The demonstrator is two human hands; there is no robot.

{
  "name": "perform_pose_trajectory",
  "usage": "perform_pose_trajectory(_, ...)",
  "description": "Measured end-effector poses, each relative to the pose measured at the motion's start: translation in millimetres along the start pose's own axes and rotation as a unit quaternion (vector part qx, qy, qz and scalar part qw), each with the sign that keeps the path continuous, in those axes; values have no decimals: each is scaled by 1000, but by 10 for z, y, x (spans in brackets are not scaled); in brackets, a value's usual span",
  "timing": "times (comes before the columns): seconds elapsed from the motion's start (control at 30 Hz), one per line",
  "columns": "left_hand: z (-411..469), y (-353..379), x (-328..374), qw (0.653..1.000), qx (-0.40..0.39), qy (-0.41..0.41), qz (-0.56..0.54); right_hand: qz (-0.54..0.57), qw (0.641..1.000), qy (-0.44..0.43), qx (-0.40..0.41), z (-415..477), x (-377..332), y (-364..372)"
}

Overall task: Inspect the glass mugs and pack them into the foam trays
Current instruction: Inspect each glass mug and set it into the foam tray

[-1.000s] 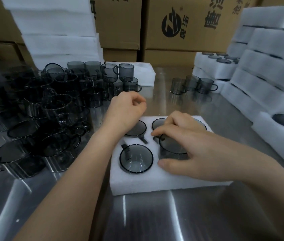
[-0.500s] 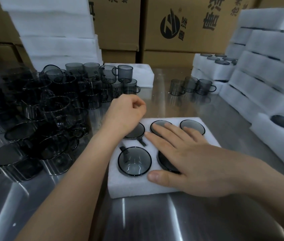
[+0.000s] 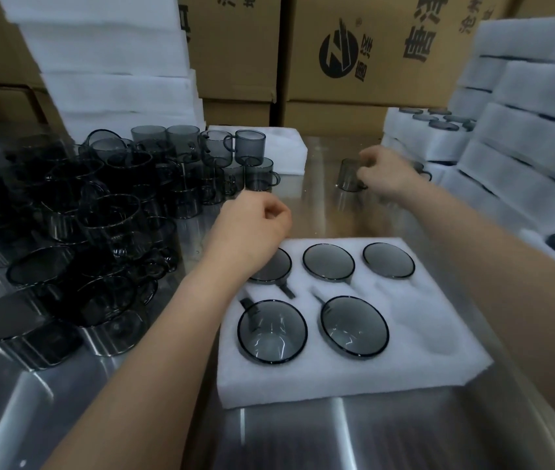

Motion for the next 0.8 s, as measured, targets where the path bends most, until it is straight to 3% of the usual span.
perform_pose_trajectory(0.2,2,-1,-21,1000,3,-8,4,-44,993,40,-104,345,196,373)
perform_pose_trajectory(0.43,0,5,-8,1000,4,0,13,-151,988,-16,26,277,133,201)
perform_pose_trajectory(0.63,-7,-3,40,1000,1,27,13,13,993,-62,104,-118,-117,-42)
perform_pose_trajectory(0.8,-59,-27,224,992,16,123,26,202,972,-114,32,-684,-508,-153)
Point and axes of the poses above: each hand's wrist, its own z-axis towards the middle knuckle, its own y-axis out of the palm, x = y × z, the point moved 8 cm from there along z, towards the middle knuckle, and after that the axes turned 4 degrees about -z, right-handed, at the moved point
